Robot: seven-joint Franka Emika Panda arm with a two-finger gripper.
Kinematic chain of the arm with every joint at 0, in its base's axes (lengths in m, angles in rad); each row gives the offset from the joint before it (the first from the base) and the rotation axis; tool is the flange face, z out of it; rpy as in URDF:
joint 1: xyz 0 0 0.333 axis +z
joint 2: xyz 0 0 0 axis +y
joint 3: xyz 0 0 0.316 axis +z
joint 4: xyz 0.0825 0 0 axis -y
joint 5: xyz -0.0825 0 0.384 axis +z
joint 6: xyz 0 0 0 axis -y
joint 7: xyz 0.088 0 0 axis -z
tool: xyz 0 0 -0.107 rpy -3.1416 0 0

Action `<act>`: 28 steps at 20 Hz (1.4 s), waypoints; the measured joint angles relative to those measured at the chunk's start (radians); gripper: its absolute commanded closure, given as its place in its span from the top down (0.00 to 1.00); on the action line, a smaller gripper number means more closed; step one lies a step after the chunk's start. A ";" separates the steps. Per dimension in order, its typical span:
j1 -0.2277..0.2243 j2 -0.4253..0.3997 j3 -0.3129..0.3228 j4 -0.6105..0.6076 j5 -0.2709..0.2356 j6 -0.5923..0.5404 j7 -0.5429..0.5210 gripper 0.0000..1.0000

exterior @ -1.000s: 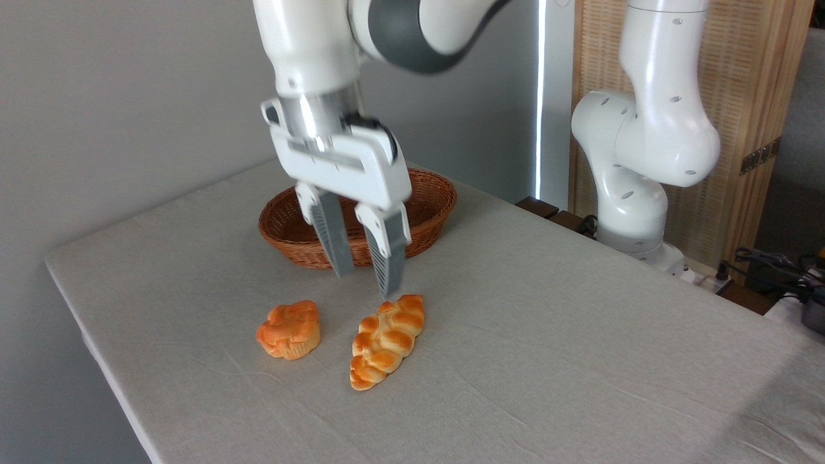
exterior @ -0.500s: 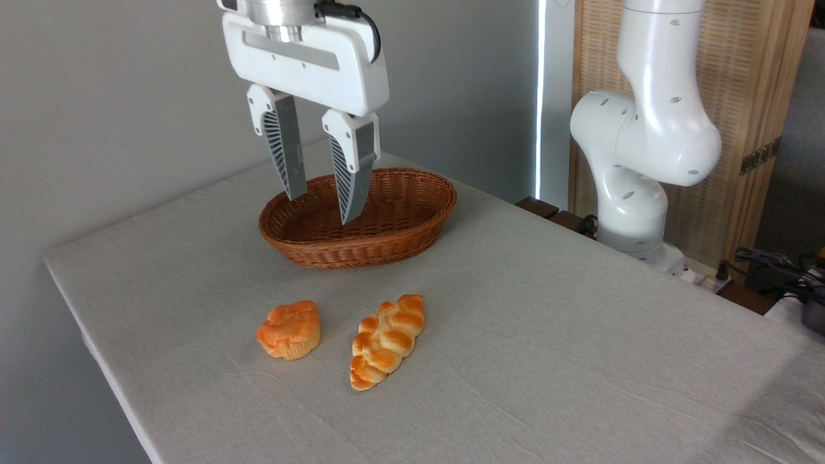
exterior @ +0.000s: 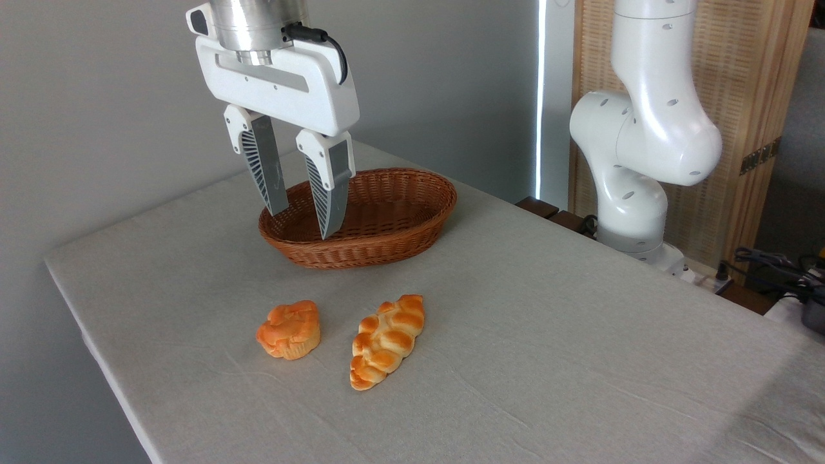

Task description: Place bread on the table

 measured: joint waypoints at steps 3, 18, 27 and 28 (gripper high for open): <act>0.011 0.000 0.001 0.003 0.000 0.000 0.013 1.00; 0.034 0.000 0.001 0.007 0.000 -0.001 0.120 1.00; 0.036 0.000 0.005 0.007 0.000 -0.021 0.237 1.00; 0.036 0.000 0.005 0.007 0.000 -0.022 0.242 1.00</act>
